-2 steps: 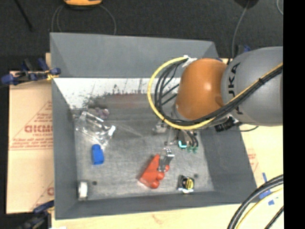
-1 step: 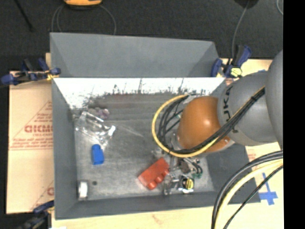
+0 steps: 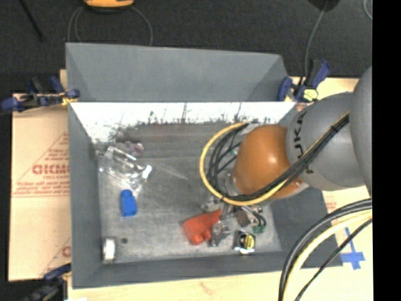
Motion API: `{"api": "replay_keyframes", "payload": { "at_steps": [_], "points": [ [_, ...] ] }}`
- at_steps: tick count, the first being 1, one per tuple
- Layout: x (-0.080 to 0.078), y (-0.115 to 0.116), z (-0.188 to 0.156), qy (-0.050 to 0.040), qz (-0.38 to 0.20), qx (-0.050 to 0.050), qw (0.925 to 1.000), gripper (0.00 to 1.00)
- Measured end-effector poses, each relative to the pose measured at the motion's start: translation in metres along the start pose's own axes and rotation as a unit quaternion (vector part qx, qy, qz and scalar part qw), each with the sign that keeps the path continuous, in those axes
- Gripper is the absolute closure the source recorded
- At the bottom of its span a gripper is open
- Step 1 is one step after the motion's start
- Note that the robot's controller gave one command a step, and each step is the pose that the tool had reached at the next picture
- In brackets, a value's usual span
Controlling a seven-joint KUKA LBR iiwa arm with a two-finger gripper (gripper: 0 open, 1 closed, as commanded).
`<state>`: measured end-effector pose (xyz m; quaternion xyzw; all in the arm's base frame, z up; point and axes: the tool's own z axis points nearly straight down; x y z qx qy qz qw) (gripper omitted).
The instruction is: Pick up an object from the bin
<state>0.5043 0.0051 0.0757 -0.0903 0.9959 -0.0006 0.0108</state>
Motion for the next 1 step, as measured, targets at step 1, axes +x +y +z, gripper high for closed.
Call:
{"api": "replay_keyframes", "payload": {
  "at_steps": [1],
  "points": [
    [-0.0067,0.0137,-0.1315,0.0057,-0.128,-0.001,0.9917,1.0]
  ]
}}
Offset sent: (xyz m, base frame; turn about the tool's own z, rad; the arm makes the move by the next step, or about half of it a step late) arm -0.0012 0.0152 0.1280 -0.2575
